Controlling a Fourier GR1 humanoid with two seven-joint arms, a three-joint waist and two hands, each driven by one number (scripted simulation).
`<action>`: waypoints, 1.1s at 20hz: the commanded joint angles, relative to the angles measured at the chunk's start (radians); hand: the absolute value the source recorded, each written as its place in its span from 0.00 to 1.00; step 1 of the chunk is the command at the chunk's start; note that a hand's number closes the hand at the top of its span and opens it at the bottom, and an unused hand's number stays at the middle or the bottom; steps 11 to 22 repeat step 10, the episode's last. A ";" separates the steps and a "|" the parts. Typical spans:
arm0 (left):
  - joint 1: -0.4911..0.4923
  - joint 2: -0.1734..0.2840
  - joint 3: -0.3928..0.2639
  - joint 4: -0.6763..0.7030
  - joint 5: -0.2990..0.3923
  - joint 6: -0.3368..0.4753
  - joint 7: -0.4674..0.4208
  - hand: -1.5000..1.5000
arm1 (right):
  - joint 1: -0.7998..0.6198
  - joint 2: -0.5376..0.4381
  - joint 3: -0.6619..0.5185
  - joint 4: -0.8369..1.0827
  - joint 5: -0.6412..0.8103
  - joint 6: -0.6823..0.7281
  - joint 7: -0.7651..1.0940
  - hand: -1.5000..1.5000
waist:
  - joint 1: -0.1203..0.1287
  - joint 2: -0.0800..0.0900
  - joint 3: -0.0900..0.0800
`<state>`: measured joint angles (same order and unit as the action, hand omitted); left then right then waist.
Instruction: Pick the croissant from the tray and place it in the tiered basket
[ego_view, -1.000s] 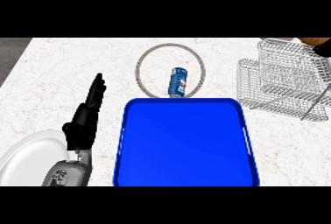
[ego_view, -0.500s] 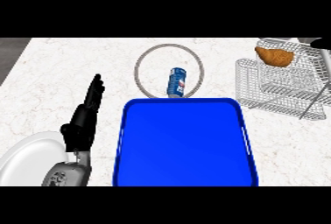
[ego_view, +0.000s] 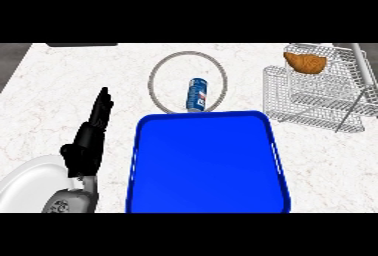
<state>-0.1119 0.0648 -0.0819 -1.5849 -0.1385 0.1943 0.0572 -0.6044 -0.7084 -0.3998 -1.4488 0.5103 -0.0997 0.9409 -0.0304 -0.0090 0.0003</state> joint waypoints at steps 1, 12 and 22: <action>0.021 0.009 0.019 -0.005 0.012 -0.003 -0.012 0.50 | 0.139 -0.034 -0.182 -0.143 -0.103 -0.001 0.017 0.00 | -0.023 -0.005 0.000; 0.029 -0.009 0.016 -0.001 -0.016 0.033 -0.011 0.50 | 0.638 0.133 -0.592 -0.424 -0.455 0.190 -0.233 0.00 | -0.050 -0.007 0.002; 0.029 -0.009 0.016 -0.001 -0.016 0.033 -0.011 0.50 | 0.638 0.133 -0.592 -0.424 -0.455 0.190 -0.233 0.00 | -0.050 -0.007 0.002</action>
